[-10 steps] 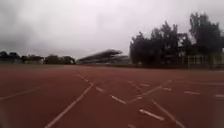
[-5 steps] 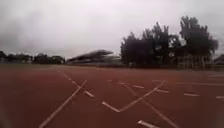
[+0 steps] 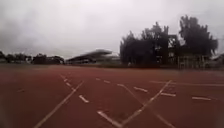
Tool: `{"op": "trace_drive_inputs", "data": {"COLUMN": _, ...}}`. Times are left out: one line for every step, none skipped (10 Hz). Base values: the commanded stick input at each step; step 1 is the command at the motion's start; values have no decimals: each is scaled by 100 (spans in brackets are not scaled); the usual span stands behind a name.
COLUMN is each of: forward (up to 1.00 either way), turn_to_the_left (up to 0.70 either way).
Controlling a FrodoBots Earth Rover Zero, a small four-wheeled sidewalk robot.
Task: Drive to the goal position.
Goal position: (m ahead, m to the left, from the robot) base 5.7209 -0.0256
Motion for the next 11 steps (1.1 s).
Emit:
{"op": "trace_drive_inputs", "data": {"forward": 70, "turn_to_the_left": 0}}
{"op": "trace_drive_inputs", "data": {"forward": 70, "turn_to_the_left": 0}}
{"op": "trace_drive_inputs", "data": {"forward": 70, "turn_to_the_left": 0}}
{"op": "trace_drive_inputs", "data": {"forward": 70, "turn_to_the_left": 0}}
{"op": "trace_drive_inputs", "data": {"forward": 70, "turn_to_the_left": 0}}
{"op": "trace_drive_inputs", "data": {"forward": 70, "turn_to_the_left": 0}}
{"op": "trace_drive_inputs", "data": {"forward": 70, "turn_to_the_left": 0}}
{"op": "trace_drive_inputs", "data": {"forward": 70, "turn_to_the_left": 0}}
{"op": "trace_drive_inputs", "data": {"forward": 70, "turn_to_the_left": 0}}
{"op": "trace_drive_inputs", "data": {"forward": 70, "turn_to_the_left": 0}}
{"op": "trace_drive_inputs", "data": {"forward": 70, "turn_to_the_left": 0}}
